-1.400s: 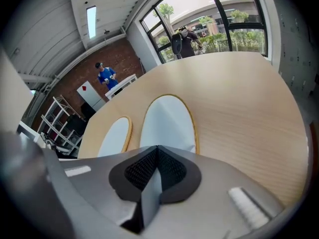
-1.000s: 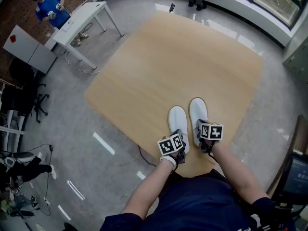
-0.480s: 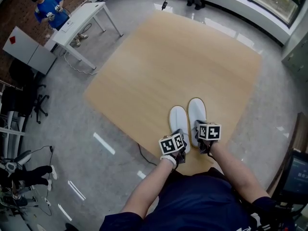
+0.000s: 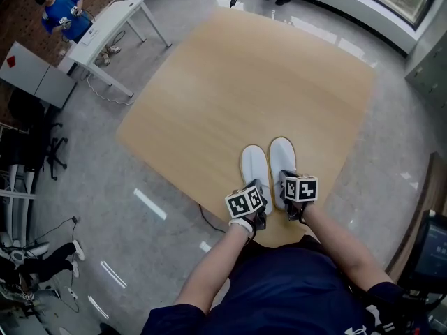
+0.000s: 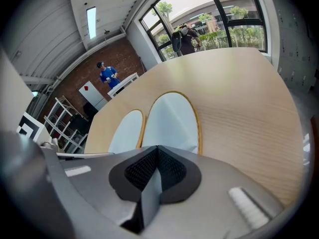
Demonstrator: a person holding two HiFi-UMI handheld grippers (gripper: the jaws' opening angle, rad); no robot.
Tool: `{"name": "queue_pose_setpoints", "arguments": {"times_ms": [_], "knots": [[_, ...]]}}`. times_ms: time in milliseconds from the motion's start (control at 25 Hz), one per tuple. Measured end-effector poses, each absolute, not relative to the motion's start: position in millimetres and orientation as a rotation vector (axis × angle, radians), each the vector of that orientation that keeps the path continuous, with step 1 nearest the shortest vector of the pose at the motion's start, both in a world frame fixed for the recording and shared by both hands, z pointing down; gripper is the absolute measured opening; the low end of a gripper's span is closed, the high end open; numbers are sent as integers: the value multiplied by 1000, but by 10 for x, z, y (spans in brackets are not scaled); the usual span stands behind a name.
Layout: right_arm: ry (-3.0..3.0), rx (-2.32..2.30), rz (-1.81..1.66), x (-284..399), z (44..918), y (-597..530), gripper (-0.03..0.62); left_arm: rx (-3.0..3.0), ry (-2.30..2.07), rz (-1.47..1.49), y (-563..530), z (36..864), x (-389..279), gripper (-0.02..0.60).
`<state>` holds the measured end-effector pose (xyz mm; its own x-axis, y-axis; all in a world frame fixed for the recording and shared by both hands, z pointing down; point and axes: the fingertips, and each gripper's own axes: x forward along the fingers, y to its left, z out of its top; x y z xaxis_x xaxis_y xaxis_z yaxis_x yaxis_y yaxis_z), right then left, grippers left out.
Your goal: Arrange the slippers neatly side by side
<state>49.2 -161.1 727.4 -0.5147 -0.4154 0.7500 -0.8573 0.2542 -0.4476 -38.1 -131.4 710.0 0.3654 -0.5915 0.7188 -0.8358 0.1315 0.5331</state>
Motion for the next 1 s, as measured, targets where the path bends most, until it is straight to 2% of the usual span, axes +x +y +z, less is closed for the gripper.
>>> {"name": "queue_pose_setpoints", "arguments": {"times_ms": [440, 560, 720, 1000], "knots": [[-2044, 1140, 1194, 514, 7300, -1581, 8, 1569, -1324, 283, -1331, 7126, -375, 3], [-2078, 1144, 1299, 502, 7285, -1594, 8, 1535, -1320, 217, -1339, 7111, -403, 3], [-2191, 1184, 1438, 564, 6915, -1670, 9, 1615, -1308, 130, -1380, 6707, -476, 3], [-2315, 1179, 1338, 798, 6097, -1417, 8, 1769, -1268, 71, -1110, 5976, -552, 3]]}}
